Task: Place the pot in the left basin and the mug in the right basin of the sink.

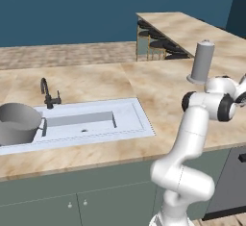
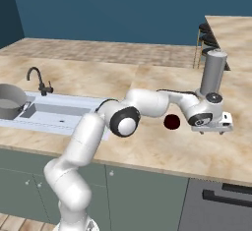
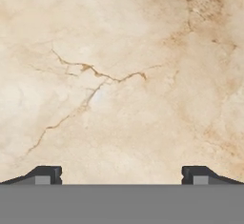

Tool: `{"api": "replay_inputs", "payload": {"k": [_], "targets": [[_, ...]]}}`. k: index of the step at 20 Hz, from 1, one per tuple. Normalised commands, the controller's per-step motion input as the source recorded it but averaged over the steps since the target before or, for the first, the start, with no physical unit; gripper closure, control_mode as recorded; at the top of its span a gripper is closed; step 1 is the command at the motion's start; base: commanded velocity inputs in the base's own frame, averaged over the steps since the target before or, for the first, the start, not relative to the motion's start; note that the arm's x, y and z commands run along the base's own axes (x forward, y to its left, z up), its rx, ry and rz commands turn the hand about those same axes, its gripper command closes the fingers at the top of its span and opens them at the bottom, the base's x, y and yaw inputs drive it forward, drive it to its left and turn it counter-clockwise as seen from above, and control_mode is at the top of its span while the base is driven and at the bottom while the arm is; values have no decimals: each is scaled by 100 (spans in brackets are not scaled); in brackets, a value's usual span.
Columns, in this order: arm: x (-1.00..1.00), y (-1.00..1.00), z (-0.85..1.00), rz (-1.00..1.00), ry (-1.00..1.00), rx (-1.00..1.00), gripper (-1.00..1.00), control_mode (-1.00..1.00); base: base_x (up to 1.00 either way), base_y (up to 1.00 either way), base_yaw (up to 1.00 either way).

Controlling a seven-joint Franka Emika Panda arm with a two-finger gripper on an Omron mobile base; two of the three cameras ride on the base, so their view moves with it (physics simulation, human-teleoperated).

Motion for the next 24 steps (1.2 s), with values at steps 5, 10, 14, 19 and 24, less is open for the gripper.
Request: {"api": "replay_inputs", "payload": {"k": [5, 10, 14, 19, 24], "targets": [[-22, 89, 0, -2, -12, -13, -100, -100, 0, 0, 0], [-29, 91, 0, -4, -10, -19, -100, -100, 0, 0, 0], [-27, 78, 0, -8, -8, -20, -100, -100, 0, 0, 0], [-11, 61, 0, -8, -10, -16, -100, -100, 0, 0, 0], [0, 26, 2, -10, -7, -4, -100, -100, 0, 0, 0]]}}
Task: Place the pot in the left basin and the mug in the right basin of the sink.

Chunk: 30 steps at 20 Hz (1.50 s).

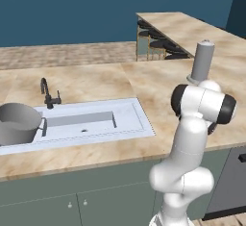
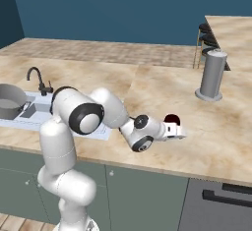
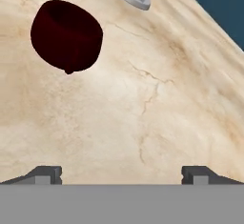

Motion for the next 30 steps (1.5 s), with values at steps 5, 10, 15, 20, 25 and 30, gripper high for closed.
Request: {"api": "replay_inputs", "payload": {"k": [5, 10, 15, 20, 25, 30], "targets": [[0, 1, 25, -8, -7, 4, -100, -100, 0, 0, 0], [3, 0, 47, -9, -4, 18, -100, -100, 0, 0, 0], [12, 0, 53, -6, 0, 26, -100, -100, 0, 0, 0], [13, 0, 26, 0, 0, 34, -100, -100, 0, 0, 0], [9, 7, 11, 0, 0, 30, -100, -100, 0, 0, 0], [1, 1, 0, 0, 0, 18, -100, -100, 0, 0, 0]]}}
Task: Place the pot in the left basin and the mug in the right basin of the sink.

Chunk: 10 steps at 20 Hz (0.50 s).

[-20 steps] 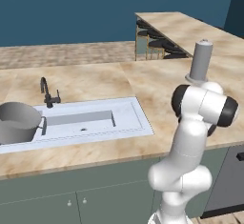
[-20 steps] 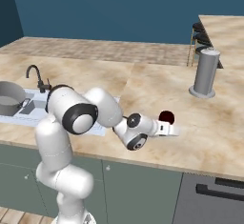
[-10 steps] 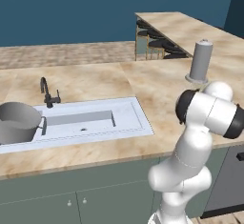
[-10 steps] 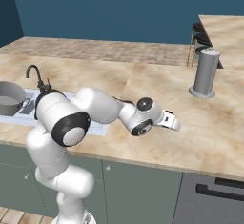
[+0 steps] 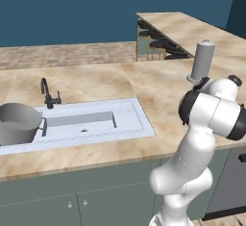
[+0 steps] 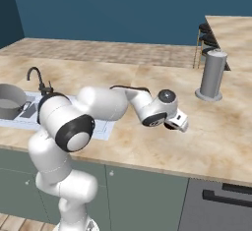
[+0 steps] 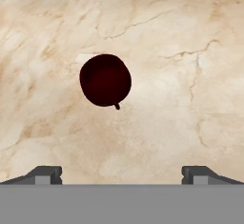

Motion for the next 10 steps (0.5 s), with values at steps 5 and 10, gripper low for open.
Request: {"api": "replay_inputs", "payload": {"k": [5, 10], "targets": [[0, 16, -19, 0, 0, 3, -100, -100, 0, 0, 0], [0, 32, -28, 0, 0, 0, -100, -100, 0, 0, 0]]}}
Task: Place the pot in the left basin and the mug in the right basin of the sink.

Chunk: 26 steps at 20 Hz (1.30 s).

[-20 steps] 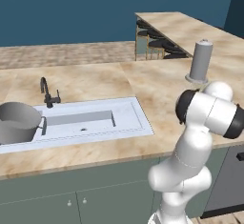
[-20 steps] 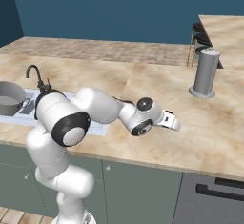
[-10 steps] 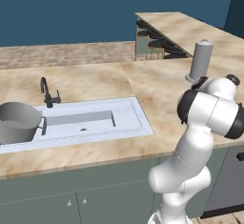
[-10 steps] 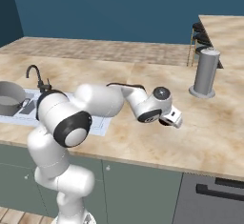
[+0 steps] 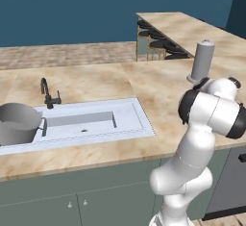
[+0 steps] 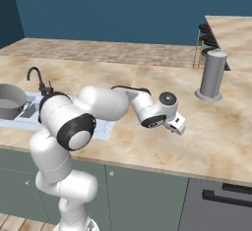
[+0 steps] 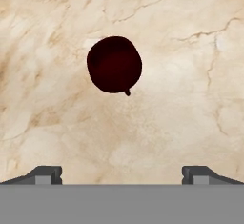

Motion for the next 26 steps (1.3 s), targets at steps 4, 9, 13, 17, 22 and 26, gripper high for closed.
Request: {"api": "replay_inputs", "payload": {"k": [4, 9, 13, 17, 22, 26], "targets": [[0, 39, -18, 0, 0, -3, -100, -100, 0, 0, 0], [4, 7, -3, 0, 0, -4, -100, -100, 0, 0, 0], [15, 0, -7, 0, 0, -9, -100, -100, 0, 0, 0], [23, 0, -5, 0, 0, -12, -100, -100, 0, 0, 0], [29, 0, -3, 0, 0, -7, -100, -100, 0, 0, 0], [28, 0, -6, 0, 0, -3, -100, -100, 0, 0, 0]]}}
